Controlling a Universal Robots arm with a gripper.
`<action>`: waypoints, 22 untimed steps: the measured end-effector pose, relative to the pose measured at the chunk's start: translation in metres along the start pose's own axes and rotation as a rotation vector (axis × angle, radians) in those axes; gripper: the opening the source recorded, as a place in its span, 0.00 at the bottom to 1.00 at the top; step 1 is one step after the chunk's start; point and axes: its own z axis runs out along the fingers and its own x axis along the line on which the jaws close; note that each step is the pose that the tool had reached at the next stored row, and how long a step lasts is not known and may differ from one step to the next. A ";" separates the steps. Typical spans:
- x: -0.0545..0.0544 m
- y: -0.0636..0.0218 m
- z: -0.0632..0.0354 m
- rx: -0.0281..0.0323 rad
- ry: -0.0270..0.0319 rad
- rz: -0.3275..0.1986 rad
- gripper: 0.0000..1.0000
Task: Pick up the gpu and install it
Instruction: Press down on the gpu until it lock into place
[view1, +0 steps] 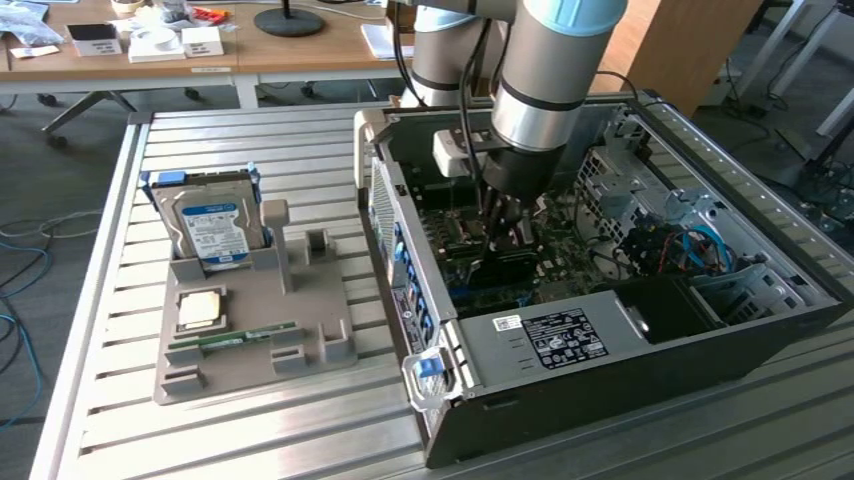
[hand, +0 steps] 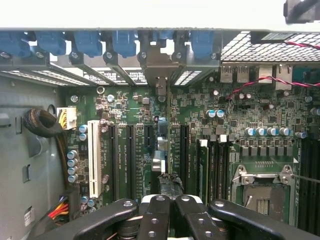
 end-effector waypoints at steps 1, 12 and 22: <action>0.000 0.0001 0.0000 -0.0001 0.0000 0.000 0.11; 0.000 0.0005 0.0009 0.0001 -0.0004 0.000 0.11; 0.000 0.0007 0.0006 0.0005 -0.0014 0.000 0.11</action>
